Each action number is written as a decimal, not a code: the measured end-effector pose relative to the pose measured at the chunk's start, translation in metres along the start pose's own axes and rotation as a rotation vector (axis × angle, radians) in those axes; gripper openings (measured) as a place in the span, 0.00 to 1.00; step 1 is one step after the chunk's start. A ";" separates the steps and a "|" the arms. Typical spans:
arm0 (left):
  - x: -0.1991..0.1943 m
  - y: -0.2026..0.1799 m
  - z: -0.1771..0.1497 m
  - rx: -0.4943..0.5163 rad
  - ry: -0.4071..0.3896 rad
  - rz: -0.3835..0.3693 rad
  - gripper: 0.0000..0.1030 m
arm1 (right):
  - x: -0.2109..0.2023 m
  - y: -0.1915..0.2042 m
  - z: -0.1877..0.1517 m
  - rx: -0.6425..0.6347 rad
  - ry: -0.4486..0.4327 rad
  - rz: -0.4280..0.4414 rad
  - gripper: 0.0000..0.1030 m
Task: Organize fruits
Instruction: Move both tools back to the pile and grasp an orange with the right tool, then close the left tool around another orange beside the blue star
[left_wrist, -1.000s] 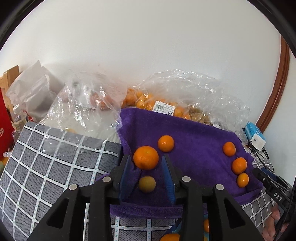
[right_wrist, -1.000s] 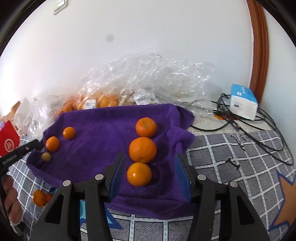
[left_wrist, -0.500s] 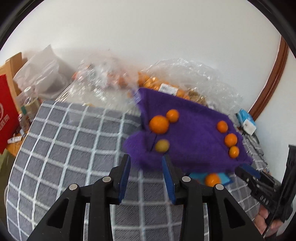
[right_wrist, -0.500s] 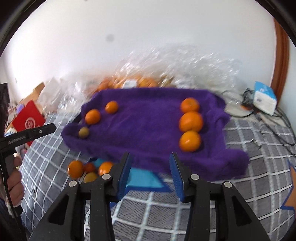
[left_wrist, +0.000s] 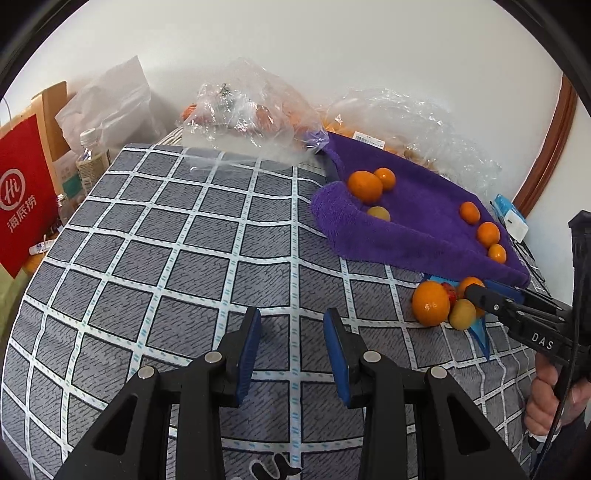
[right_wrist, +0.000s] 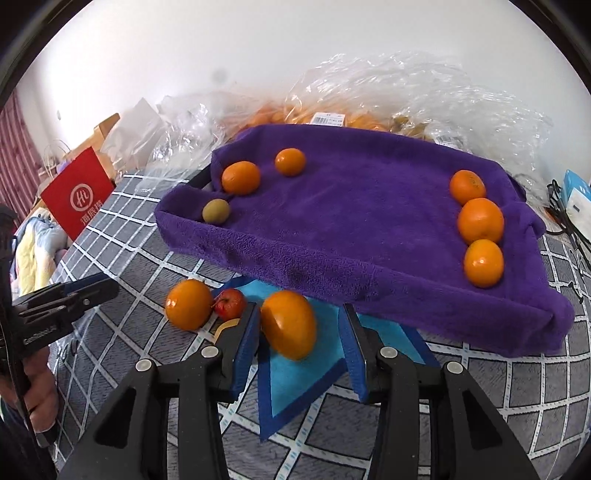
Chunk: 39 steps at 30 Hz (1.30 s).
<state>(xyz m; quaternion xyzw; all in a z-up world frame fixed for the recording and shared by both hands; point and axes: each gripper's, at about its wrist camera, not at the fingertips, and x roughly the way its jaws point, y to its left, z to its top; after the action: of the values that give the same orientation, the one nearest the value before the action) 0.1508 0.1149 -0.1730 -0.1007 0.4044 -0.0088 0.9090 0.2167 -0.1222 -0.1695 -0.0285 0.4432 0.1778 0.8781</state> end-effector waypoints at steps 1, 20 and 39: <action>0.000 0.000 -0.001 -0.001 0.001 0.006 0.32 | 0.004 0.000 0.000 0.005 0.012 0.001 0.41; 0.002 -0.005 -0.002 0.022 0.013 0.006 0.41 | -0.045 -0.068 -0.042 0.067 0.009 -0.166 0.33; -0.003 -0.021 0.001 0.021 0.070 -0.075 0.42 | -0.059 -0.100 -0.056 0.222 -0.105 -0.138 0.32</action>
<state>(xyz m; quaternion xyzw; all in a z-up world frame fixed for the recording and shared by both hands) 0.1508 0.0949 -0.1667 -0.1057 0.4318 -0.0506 0.8943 0.1752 -0.2446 -0.1679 0.0480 0.4108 0.0681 0.9079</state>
